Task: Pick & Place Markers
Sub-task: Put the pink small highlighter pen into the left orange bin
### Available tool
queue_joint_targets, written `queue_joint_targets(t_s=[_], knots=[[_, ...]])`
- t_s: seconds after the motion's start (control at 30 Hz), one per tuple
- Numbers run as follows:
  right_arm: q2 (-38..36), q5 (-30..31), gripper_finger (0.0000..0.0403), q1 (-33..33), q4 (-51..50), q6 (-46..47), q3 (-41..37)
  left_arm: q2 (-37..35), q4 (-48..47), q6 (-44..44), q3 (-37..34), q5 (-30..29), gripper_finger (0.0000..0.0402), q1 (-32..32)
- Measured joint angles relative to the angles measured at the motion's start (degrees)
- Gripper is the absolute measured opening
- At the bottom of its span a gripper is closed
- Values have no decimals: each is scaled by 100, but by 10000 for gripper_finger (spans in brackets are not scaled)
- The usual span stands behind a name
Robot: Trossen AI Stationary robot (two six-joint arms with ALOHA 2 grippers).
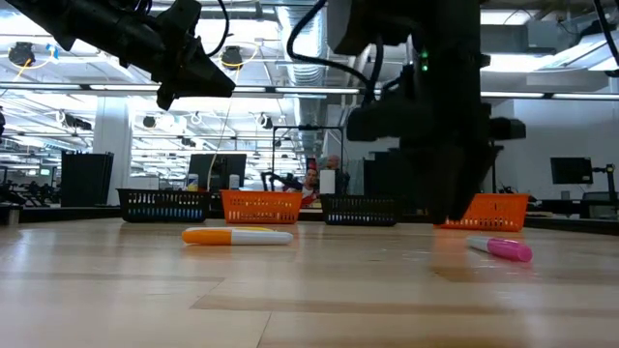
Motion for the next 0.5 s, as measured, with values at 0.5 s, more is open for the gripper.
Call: queue_joint_targets(t_s=[0.5], knots=[[-15,-773,107,284,-548,1114,440,0,2,0,0,-1,81,0]])
